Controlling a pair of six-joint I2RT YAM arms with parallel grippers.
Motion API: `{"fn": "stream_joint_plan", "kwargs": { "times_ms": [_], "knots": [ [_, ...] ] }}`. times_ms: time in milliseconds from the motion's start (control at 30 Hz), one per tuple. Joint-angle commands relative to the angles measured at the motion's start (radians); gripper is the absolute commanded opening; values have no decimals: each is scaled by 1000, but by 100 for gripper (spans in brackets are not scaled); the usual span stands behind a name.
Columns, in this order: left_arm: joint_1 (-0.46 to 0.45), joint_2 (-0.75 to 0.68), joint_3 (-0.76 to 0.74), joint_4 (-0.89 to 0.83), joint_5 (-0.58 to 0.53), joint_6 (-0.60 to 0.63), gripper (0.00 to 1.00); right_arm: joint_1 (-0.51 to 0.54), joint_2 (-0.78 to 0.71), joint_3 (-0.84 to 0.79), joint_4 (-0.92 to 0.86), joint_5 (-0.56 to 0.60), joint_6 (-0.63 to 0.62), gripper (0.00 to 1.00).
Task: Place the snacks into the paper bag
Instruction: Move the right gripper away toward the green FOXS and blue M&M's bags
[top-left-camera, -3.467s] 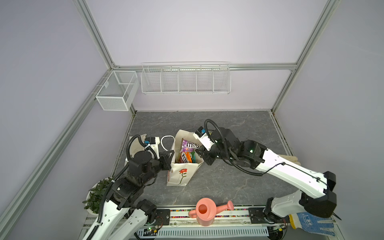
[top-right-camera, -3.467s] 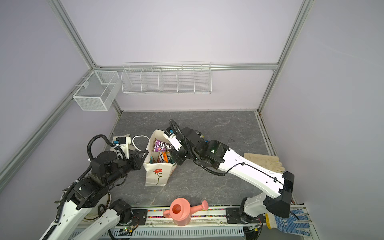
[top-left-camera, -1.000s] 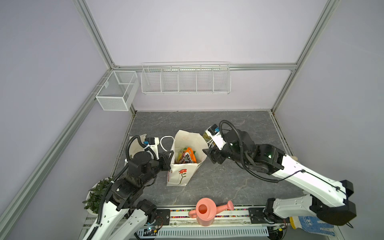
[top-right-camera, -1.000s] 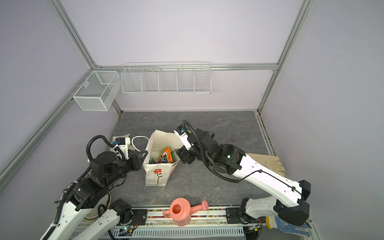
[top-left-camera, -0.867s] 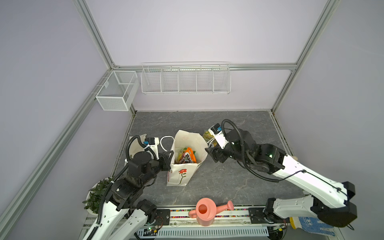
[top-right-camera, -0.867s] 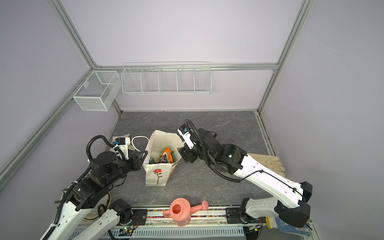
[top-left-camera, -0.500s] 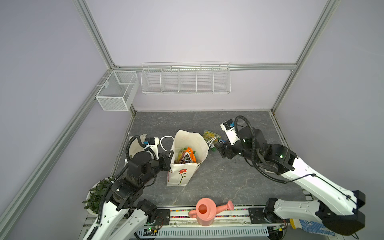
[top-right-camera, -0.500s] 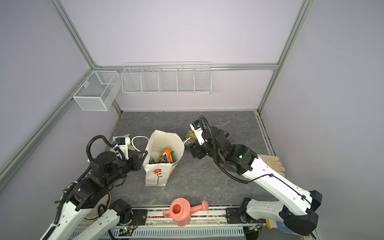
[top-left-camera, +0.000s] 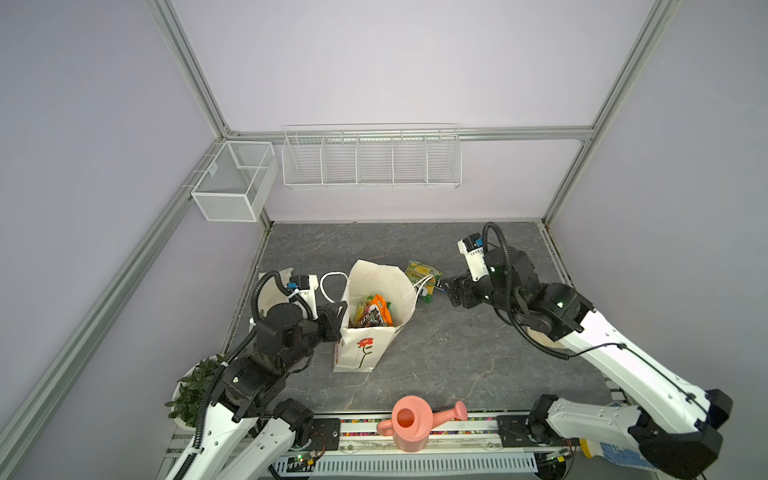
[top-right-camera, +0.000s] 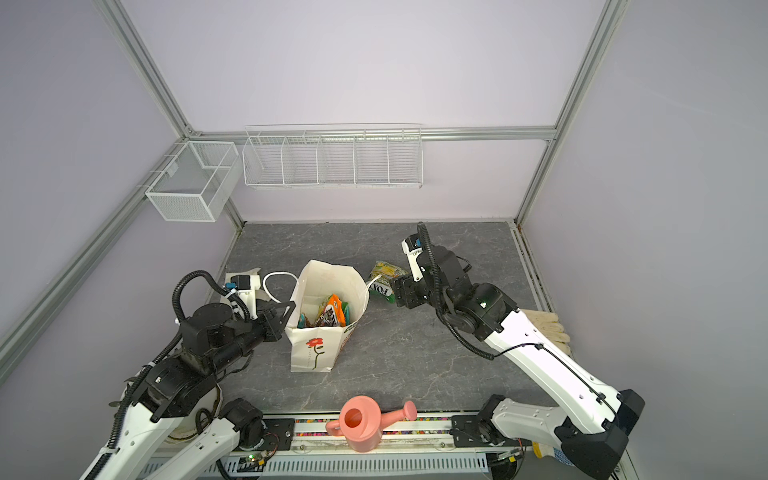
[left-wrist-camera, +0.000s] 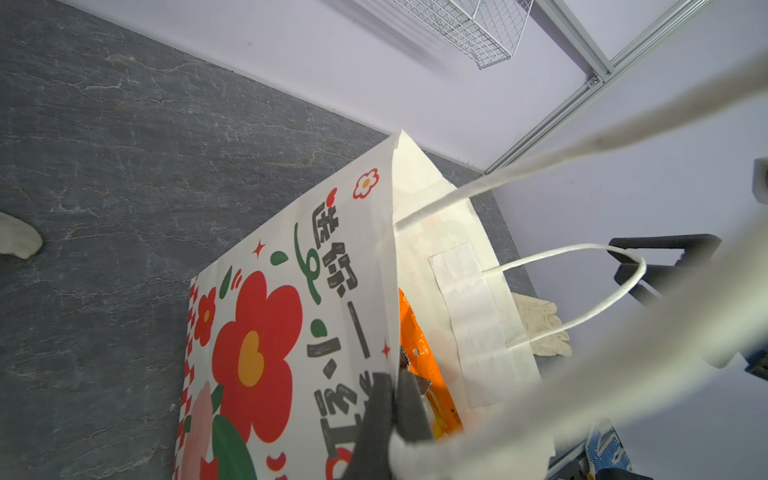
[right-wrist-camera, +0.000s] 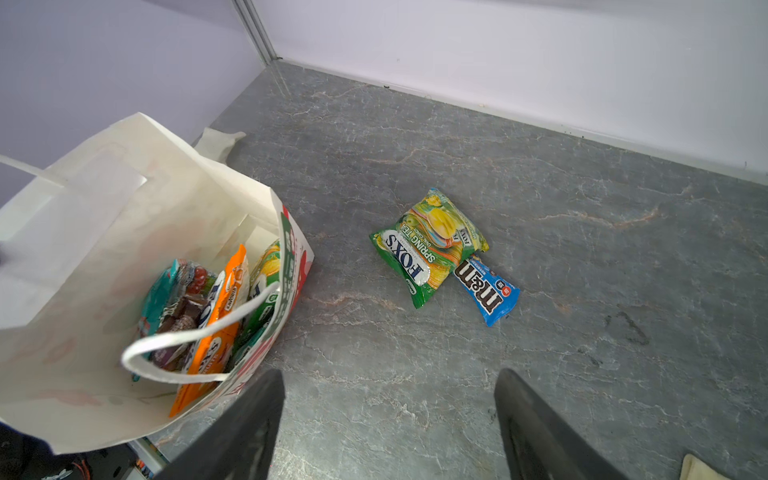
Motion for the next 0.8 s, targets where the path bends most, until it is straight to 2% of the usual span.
{"fn": "stream_joint_plan", "kwargs": {
  "times_ms": [0,433,567,767],
  "knots": [
    [-1,-19,4,28,-13,-8,0,-39,13,-27,1,-48,43,82],
    [-2,-21,1,24,-16,-6,0,-175,83,-89,37,-160,72,81],
    [-1,-21,0,23,-18,-5,0,-210,120,-83,29,-140,38,80],
    [-2,-21,0,22,-17,-5,0,-286,177,-100,65,-177,-24,78]
  ]
}}
